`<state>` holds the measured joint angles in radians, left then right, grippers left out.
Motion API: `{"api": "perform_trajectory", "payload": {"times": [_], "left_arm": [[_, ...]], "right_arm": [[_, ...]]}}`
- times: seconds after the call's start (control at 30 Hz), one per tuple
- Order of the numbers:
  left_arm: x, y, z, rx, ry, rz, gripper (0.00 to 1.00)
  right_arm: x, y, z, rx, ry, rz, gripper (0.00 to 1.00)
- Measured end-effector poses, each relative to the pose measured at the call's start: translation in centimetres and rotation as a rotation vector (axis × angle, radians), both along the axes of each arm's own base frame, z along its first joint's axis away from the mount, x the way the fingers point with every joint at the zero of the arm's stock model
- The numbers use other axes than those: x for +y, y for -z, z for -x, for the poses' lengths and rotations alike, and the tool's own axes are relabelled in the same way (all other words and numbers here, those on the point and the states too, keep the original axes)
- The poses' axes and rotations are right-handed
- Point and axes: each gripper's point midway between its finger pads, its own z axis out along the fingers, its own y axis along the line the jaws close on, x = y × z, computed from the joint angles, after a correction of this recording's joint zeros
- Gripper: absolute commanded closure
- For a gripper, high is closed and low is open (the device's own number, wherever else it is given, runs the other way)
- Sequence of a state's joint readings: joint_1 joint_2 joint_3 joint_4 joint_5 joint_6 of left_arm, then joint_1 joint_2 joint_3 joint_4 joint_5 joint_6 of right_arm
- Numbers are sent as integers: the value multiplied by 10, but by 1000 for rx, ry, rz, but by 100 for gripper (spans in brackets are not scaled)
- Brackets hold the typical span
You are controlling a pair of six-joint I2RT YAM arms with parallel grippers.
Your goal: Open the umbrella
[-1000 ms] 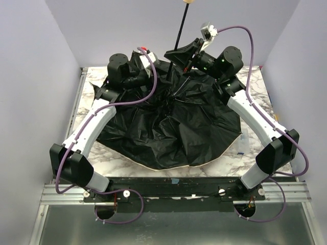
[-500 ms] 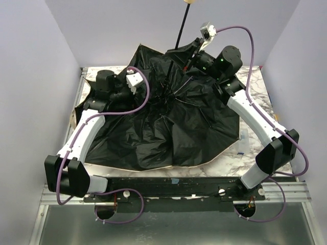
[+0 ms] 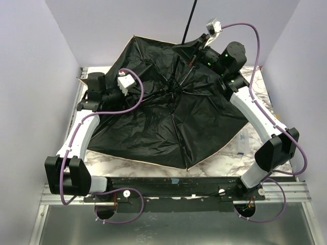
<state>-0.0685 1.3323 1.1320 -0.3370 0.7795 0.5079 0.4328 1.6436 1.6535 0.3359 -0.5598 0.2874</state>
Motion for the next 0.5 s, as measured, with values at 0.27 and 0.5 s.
{"api": "perform_trajectory", "payload": {"times": [0.27,0.5], "left_arm": [[-32,-78,-1,-118,77,110,16],[-77,-132,25,-262,227,173,58]], "right_arm": [[5,8,-1,-14,16,16,100],[19,12,5,-33,25,34,100]]}}
